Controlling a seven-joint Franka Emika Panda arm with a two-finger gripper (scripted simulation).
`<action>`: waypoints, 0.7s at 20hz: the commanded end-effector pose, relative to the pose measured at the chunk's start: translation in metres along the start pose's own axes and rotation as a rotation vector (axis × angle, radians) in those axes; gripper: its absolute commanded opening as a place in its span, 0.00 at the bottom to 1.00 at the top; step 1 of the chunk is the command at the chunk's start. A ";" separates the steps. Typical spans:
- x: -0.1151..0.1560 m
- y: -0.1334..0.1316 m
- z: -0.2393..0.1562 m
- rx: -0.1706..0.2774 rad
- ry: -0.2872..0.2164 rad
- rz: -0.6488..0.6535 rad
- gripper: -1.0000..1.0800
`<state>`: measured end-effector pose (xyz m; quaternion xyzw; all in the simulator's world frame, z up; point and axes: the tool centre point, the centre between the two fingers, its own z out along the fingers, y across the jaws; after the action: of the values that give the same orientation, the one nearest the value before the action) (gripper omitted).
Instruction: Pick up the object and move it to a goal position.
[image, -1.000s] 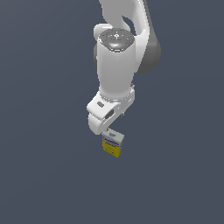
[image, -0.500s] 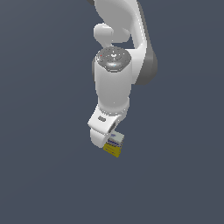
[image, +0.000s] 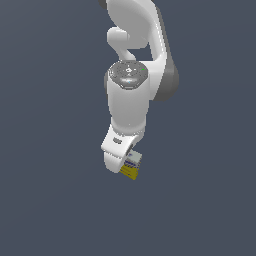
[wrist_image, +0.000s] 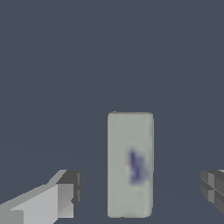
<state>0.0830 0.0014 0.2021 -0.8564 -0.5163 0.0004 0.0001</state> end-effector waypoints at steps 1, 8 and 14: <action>0.000 0.000 0.001 0.000 0.000 0.000 0.96; 0.000 -0.001 0.028 0.000 0.000 -0.003 0.96; 0.000 -0.001 0.049 -0.001 0.001 -0.005 0.96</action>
<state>0.0818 0.0015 0.1562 -0.8553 -0.5181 0.0006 0.0005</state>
